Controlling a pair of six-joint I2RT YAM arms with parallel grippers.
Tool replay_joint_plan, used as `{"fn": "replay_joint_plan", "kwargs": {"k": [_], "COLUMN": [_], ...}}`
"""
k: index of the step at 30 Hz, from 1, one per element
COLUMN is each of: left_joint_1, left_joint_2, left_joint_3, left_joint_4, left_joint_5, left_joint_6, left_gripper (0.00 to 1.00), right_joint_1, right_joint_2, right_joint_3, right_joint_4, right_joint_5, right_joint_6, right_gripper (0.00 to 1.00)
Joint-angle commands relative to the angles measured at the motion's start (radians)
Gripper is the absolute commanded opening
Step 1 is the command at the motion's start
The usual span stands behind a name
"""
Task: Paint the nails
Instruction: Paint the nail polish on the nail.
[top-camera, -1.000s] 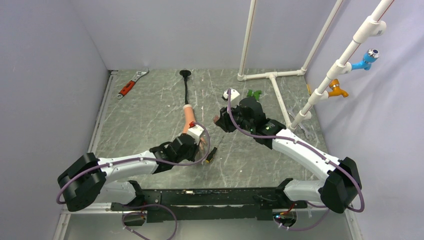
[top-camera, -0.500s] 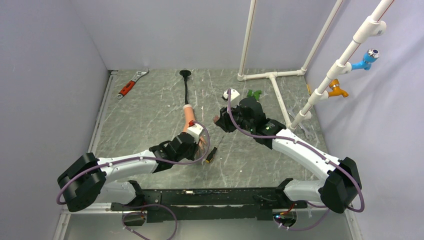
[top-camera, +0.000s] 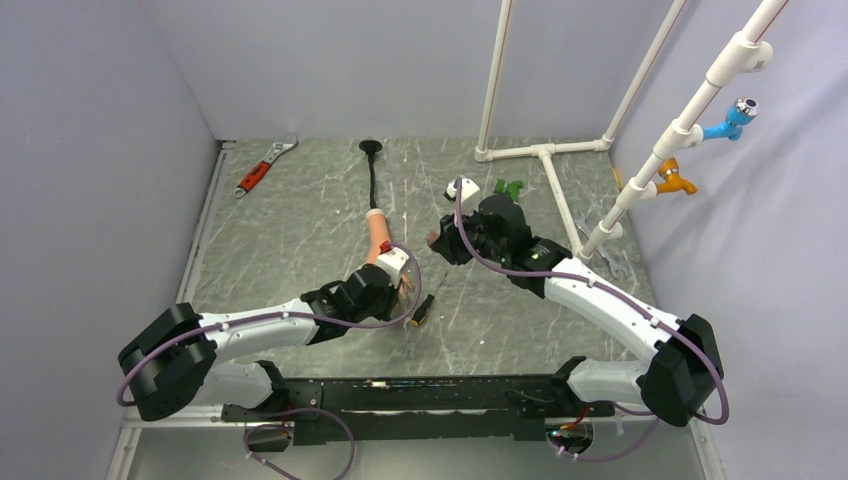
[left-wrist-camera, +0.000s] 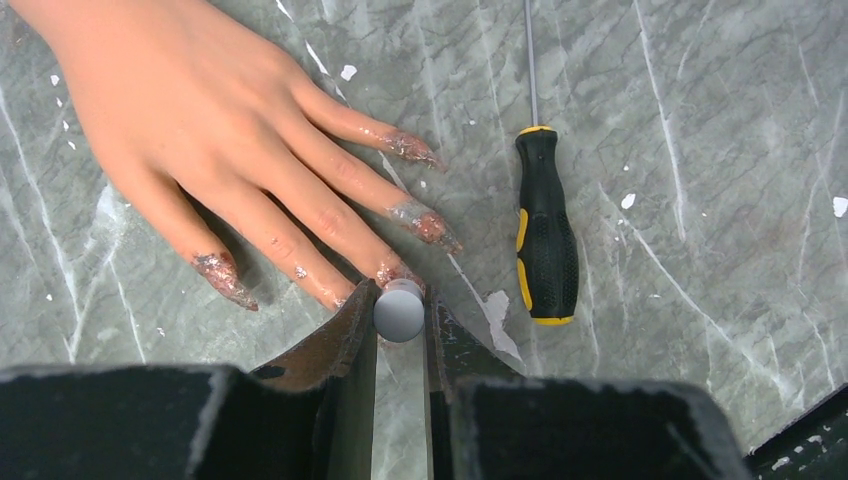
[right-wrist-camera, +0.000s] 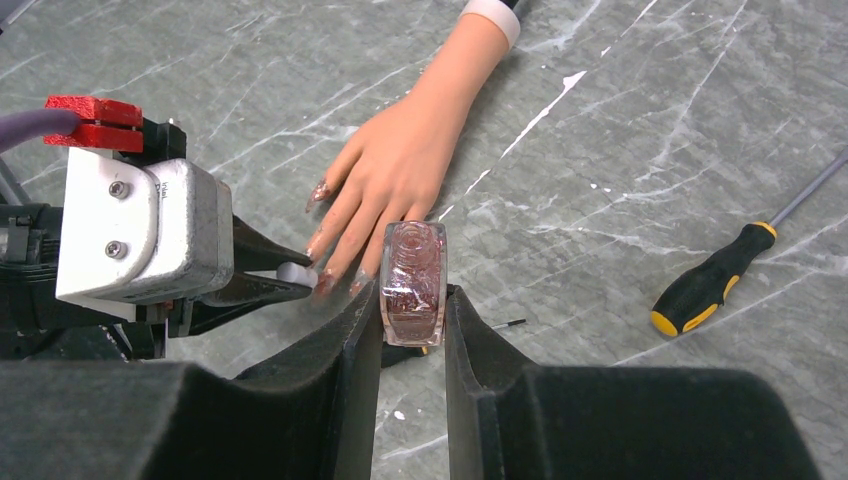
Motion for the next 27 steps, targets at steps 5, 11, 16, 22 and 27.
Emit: {"fn": "replay_joint_plan", "kwargs": {"k": [5,11,16,22,27], "left_joint_1": [0.002,-0.005,-0.008,-0.015,-0.018], "left_joint_2": [-0.007,-0.033,-0.038,-0.040,-0.057], "left_joint_3": [-0.021,-0.059,-0.077,-0.063,-0.048], "left_joint_4": [0.070,0.084,0.094,0.097,0.084], "left_joint_5": [0.056,0.062,0.074,0.085,0.093], "left_joint_6": [-0.032,-0.052,-0.058,-0.051,-0.044], "left_gripper": [0.00,0.00,0.00,0.00,0.00], "right_joint_1": [-0.004,-0.004,-0.005,-0.005,-0.004], "right_joint_2": [-0.023,-0.026,-0.022,-0.026,-0.029], "right_joint_3": [0.008,0.008,0.009,0.009,0.009], "right_joint_4": [0.053,0.053,0.054,0.052,0.050], "right_joint_5": [-0.008,-0.009,-0.015,-0.013,-0.012], "right_joint_6": [0.006,0.007,0.008,0.008,0.008], "right_gripper": [0.00,0.00,0.00,0.00,0.00]}}
